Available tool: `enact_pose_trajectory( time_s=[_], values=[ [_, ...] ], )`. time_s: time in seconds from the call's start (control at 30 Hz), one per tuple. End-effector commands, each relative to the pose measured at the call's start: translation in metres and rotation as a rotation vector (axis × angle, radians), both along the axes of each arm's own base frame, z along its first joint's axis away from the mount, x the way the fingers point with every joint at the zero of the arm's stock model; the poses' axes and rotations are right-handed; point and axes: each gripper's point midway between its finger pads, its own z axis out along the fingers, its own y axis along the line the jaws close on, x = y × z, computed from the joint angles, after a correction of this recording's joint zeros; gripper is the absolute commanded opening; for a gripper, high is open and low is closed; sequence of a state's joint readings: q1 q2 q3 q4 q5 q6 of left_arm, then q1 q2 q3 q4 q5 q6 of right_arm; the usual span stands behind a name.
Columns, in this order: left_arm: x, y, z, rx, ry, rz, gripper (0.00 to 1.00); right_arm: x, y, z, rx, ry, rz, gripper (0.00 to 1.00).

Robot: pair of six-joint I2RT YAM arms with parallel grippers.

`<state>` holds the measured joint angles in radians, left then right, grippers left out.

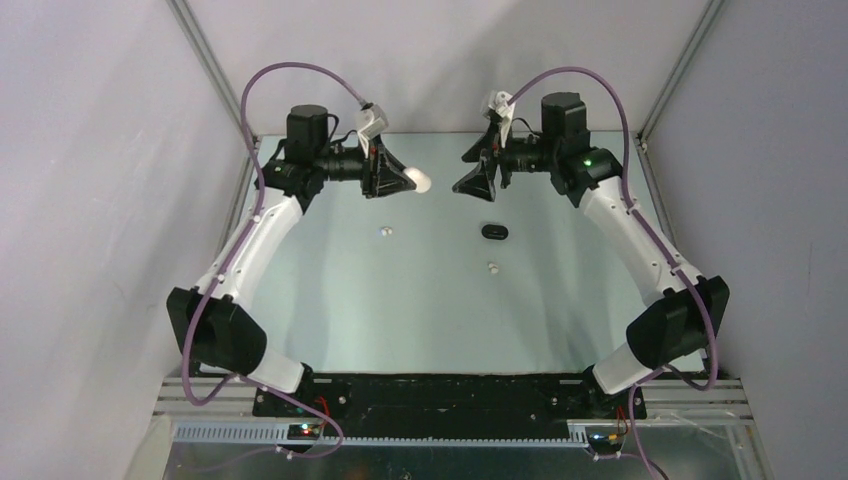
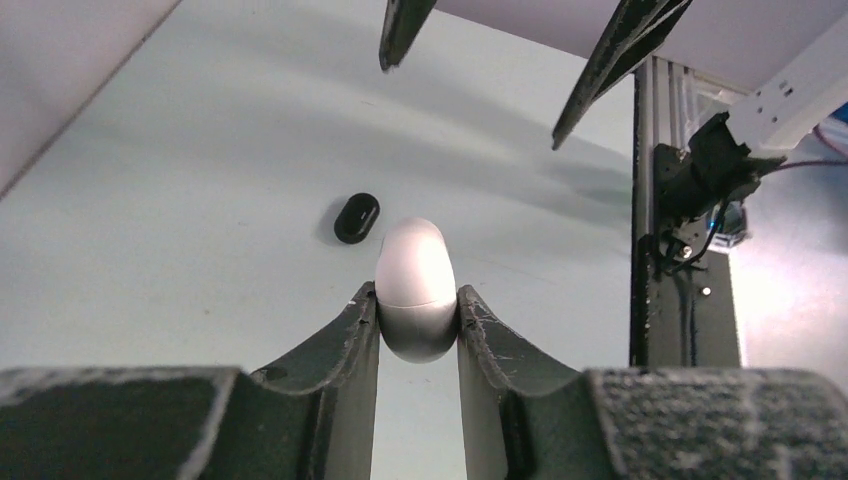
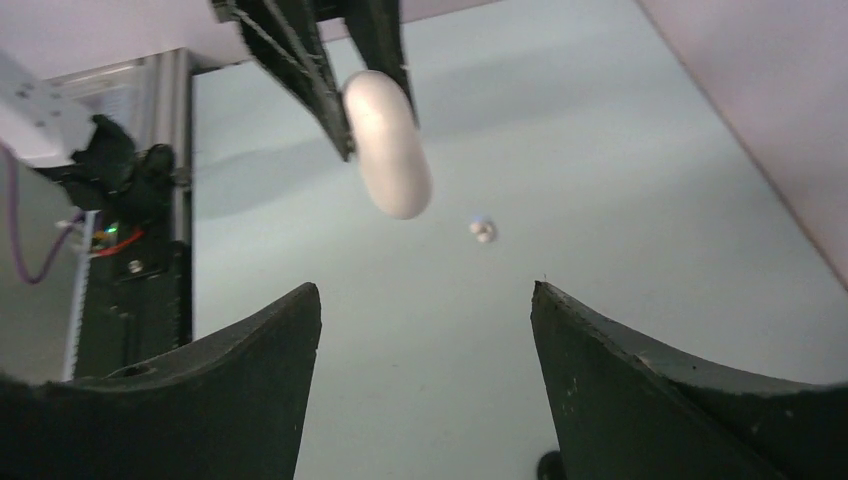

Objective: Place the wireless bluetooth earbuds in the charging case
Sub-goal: Pick up the charging case at the center of the board, then open the charging case.

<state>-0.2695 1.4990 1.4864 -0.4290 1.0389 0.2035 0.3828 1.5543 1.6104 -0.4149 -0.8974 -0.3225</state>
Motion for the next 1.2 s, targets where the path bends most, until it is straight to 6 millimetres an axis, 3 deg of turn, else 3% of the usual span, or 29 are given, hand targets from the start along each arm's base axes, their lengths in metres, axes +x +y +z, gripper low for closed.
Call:
enact_pose_trajectory(
  time_s=[0.0,0.23,0.5,0.7,0.9,1.17],
  values=[
    [-0.013,0.003,0.027,-0.015,-0.218,-0.080,0.00,-0.030,0.017,0.007,0.050,0.054,0.158,0.79],
    [-0.015,0.004,0.027,-0.006,-0.264,-0.087,0.00,-0.029,0.048,0.005,0.054,0.036,0.203,0.75],
    [-0.018,0.007,0.024,0.011,-0.306,-0.085,0.00,0.000,0.075,0.000,0.069,0.028,0.161,0.68],
    [-0.021,0.008,0.022,0.017,-0.318,-0.085,0.00,0.012,0.079,0.008,0.098,0.020,0.136,0.62],
    [-0.023,0.006,0.019,0.017,-0.304,-0.086,0.00,0.034,0.071,0.015,0.149,0.076,0.065,0.58],
    [-0.021,0.006,0.017,0.019,-0.289,-0.080,0.00,0.033,0.068,0.022,0.184,0.109,0.068,0.56]
  ],
)
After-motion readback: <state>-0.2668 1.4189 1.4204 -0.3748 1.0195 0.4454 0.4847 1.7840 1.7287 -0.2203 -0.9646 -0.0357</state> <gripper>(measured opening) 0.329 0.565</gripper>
